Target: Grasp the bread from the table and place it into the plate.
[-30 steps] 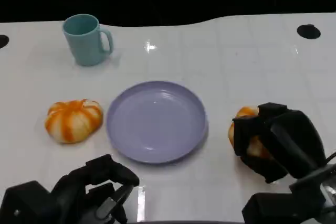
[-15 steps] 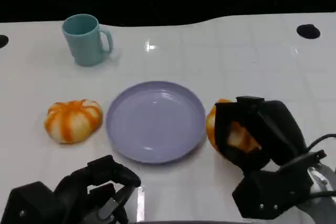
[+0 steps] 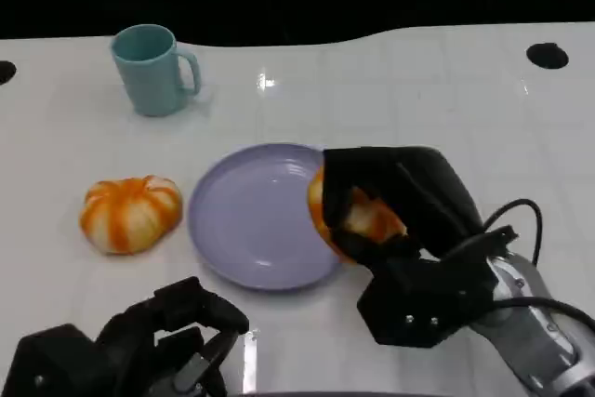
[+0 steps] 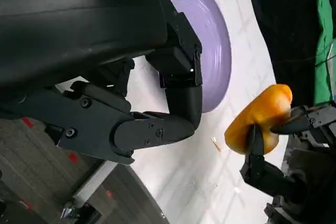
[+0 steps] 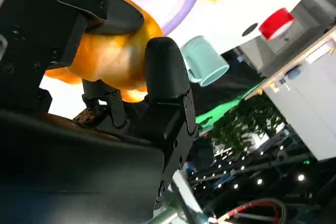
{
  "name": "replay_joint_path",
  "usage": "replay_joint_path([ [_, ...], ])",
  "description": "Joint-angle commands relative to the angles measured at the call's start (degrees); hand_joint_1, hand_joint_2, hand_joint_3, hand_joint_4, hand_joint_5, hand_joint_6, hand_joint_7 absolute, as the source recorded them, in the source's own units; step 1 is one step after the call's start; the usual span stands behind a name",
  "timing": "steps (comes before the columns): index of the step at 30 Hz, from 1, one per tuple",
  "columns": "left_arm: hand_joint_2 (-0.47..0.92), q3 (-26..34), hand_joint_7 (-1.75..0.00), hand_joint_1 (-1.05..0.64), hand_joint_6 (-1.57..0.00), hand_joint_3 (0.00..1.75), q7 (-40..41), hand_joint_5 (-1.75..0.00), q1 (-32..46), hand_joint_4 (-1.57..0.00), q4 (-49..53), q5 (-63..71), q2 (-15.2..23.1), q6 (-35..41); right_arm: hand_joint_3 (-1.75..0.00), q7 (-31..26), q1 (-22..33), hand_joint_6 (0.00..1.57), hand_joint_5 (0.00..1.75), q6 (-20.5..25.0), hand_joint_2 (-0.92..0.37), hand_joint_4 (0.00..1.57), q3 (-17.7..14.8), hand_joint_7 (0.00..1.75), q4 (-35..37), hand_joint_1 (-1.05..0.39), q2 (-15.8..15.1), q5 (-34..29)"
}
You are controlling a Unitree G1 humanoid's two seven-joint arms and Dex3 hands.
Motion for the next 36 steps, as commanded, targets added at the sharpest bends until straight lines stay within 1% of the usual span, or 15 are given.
replay_joint_path([
  [1, 0.84, 0.0, -1.31, -0.41, -0.67, 0.57, 0.5, -1.75, 0.7, -0.72, -1.1, 0.7, 0.7, -0.1, -1.51, 0.3, -3.5, 0.73, 1.75, 0.3, -0.24, 0.98, 0.4, 1.75, 3.2, -0.05, 1.4, 0.4],
  [11, 0.85, -0.1, -1.31, -0.43, -0.66, 0.58, -0.1, -1.75, 0.2, -0.7, -0.5, 0.5, 0.6, -0.9, -1.46, -1.1, -11.7, 0.73, 1.75, -2.9, -0.26, 0.95, 0.4, 1.75, 20.2, -0.08, 4.8, 1.1],
  [15, 0.9, -0.3, -1.31, -0.45, -0.65, 0.53, 0.2, -1.75, 0.3, -0.69, -1.1, 0.7, 0.5, -0.4, -1.42, -0.9, -13.7, 0.7, 1.75, -3.9, -0.28, 0.91, 0.8, 1.73, 25.5, -0.07, 5.7, 1.3],
  [17, 0.91, -0.4, -1.31, -0.45, -0.65, 0.51, 0.3, -1.75, 0.3, -0.68, -1.2, 0.7, 0.5, -0.2, -1.42, 0.8, -14.4, 0.74, 1.75, -4.4, -0.28, 0.89, 0.5, 1.61, 27.8, -0.06, 6.4, 2.6],
  [18, 0.91, -0.4, -1.31, -0.46, -0.64, 0.49, 0.4, -1.75, 0.3, -0.67, -1.2, 0.7, 0.5, -0.1, -1.32, 1.8, -14.7, 0.76, 1.75, -4.5, -0.34, 0.84, 0.2, 1.34, 28.7, -0.06, 6.8, 3.4],
  [19, 0.91, -0.5, -1.31, -0.46, -0.64, 0.49, 0.4, -1.75, 0.3, -0.67, -1.2, 0.7, 0.6, -0.2, -1.29, 3.3, -15.0, 0.78, 1.75, -4.1, -0.37, 0.83, 0.1, 1.23, 29.2, -0.06, 7.0, 4.1],
  [20, 0.92, -0.5, -1.31, -0.46, -0.64, 0.48, 0.4, -1.75, 0.3, -0.67, -1.2, 0.8, 0.6, -0.2, -1.08, 4.7, -15.2, 0.75, 1.63, -3.9, -0.45, 0.75, 0.0, 1.01, 29.6, -0.1, 7.2, 4.8],
  [21, 0.92, -0.5, -1.31, -0.46, -0.64, 0.48, 0.4, -1.75, 0.3, -0.67, -1.2, 0.8, 0.6, -0.3, -0.84, 5.6, -15.4, 0.76, 1.39, -3.7, -0.56, 0.67, 0.0, 0.72, 29.8, -0.13, 7.3, 5.1],
  [22, 0.92, -0.5, -1.31, -0.46, -0.64, 0.48, 0.5, -1.75, 0.2, -0.67, -1.1, 0.8, 0.5, -0.2, -0.73, 7.4, -15.5, 0.78, 1.3, -3.2, -0.61, 0.65, 0.0, 0.59, 29.7, -0.14, 7.3, 5.8],
  [23, 0.92, -0.5, -1.31, -0.46, -0.64, 0.48, 0.5, -1.75, 0.1, -0.67, -1.0, 0.7, 0.4, -0.1, -0.64, 9.0, -15.5, 0.7, 1.08, -2.6, -0.65, 0.54, 0.0, 0.44, 29.4, -0.17, 7.4, 6.4],
  [24, 0.92, -0.5, -1.31, -0.46, -0.64, 0.48, 0.5, -1.75, 0.0, -0.67, -0.8, 0.7, 0.4, -0.1, -0.53, 11.2, -15.6, 0.61, 0.77, -2.0, -0.71, 0.46, 0.0, 0.25, 29.1, -0.23, 7.4, 7.1],
  [25, 0.92, -0.4, -1.31, -0.45, -0.64, 0.48, 0.6, -1.75, -0.1, -0.67, -0.7, 0.7, 0.4, -0.1, -0.46, 13.0, -15.7, 0.54, 0.59, -1.7, -0.75, 0.37, 0.0, 0.14, 28.8, -0.29, 7.3, 7.8],
  [27, 0.92, -0.4, -1.31, -0.45, -0.63, 0.47, 0.5, -1.75, -0.3, -0.67, -0.3, 0.8, 0.4, -0.2, -0.31, 16.6, -15.6, 0.41, 0.37, -0.9, -0.85, 0.2, -0.2, 0.03, 28.0, -0.38, 7.3, 9.4],
  [30, 0.92, -0.4, -1.31, -0.45, -0.63, 0.47, 0.6, -1.75, -0.7, -0.66, 0.3, 1.1, 0.5, -0.7, -0.23, 19.8, -15.2, 0.23, 0.25, 0.0, -0.91, 0.04, -0.2, 0.0, 26.7, -0.49, 6.9, 10.6],
  [36, 0.92, -0.3, -1.32, -0.44, -0.63, 0.47, 0.5, -1.75, -1.1, -0.65, 0.5, 1.0, 0.5, -0.5, -0.3, 22.7, -14.2, 0.12, 0.1, 1.9, -0.92, 0.0, 0.9, 0.0, 22.1, -0.61, 5.6, 9.5],
])
